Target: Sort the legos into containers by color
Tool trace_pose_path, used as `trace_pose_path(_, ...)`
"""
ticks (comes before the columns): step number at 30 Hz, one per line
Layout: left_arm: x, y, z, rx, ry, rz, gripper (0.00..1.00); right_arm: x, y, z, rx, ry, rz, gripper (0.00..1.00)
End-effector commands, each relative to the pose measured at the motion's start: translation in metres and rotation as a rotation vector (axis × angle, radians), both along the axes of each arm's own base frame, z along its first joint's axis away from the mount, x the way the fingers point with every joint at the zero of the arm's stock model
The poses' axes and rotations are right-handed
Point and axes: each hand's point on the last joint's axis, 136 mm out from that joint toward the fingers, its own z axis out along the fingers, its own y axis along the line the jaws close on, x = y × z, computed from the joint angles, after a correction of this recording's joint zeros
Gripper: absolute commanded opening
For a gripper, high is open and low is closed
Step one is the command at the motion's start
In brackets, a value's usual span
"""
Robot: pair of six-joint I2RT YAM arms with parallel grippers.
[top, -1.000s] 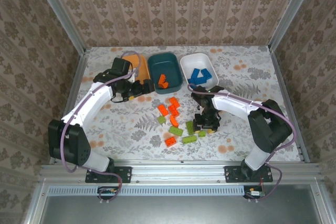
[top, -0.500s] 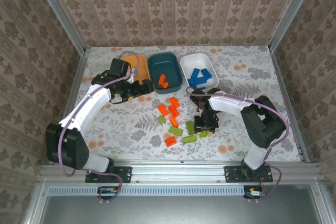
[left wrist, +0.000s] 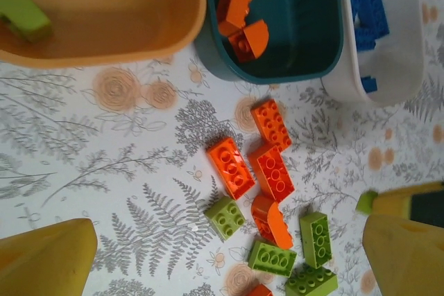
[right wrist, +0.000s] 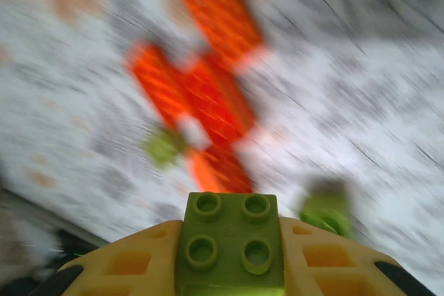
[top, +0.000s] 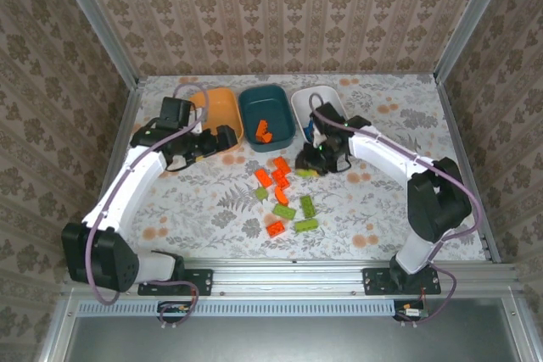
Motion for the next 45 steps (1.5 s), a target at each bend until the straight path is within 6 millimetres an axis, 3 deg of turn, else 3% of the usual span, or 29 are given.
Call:
trace_pose_path(1, -0.008, 0.015, 0.012, -0.013, -0.030, 0.052, 1.00, 0.060, 0.070, 0.035, 0.351, -0.013, -0.040, 0.29)
trace_pose_path(8, -0.023, 0.033, 0.018, -0.029, -0.044, 0.087, 1.00, 0.136, 0.141, 0.041, 0.452, -0.037, -0.016, 0.29)
trace_pose_path(12, -0.031, 0.044, 0.018, -0.027, -0.043, 0.111, 1.00, 0.157, 0.174, 0.041, 0.471, -0.042, 0.015, 0.30)
trace_pose_path(14, -0.033, 0.047, 0.019, -0.023, -0.045, 0.116, 1.00, 0.166, 0.188, 0.042, 0.491, -0.047, 0.020, 0.37)
trace_pose_path(16, -0.033, 0.048, 0.020, -0.025, -0.050, 0.118, 1.00, 0.176, 0.197, 0.038, 0.514, -0.047, 0.005, 0.53)
trace_pose_path(22, -0.030, 0.047, 0.021, -0.033, -0.051, 0.114, 1.00, 0.189, 0.195, 0.062, 0.550, -0.099, -0.006, 0.57)
trace_pose_path(28, -0.023, 0.042, 0.014, -0.055, -0.033, 0.115, 1.00, 0.162, 0.147, 0.072, 0.364, -0.118, 0.031, 0.58)
trace_pose_path(32, -0.022, 0.023, 0.005, 0.023, 0.002, 0.008, 1.00, 0.128, 0.092, 0.065, 0.196, -0.122, 0.025, 0.58)
trace_pose_path(34, -0.024, 0.006, -0.006, 0.077, 0.052, -0.081, 1.00, 0.107, 0.063, 0.057, 0.117, -0.101, 0.018, 0.58)
trace_pose_path(39, -0.025, -0.036, -0.031, 0.155, 0.118, -0.211, 1.00, 0.029, -0.001, 0.019, -0.146, 0.004, 0.127, 0.55)
trace_pose_path(42, -0.018, -0.050, -0.040, 0.110, 0.140, -0.196, 1.00, -0.017, -0.027, -0.005, -0.263, 0.083, 0.203, 0.55)
trace_pose_path(45, -0.014, -0.057, -0.042, 0.068, 0.149, -0.192, 1.00, -0.047, -0.036, -0.022, -0.313, 0.118, 0.248, 0.56)
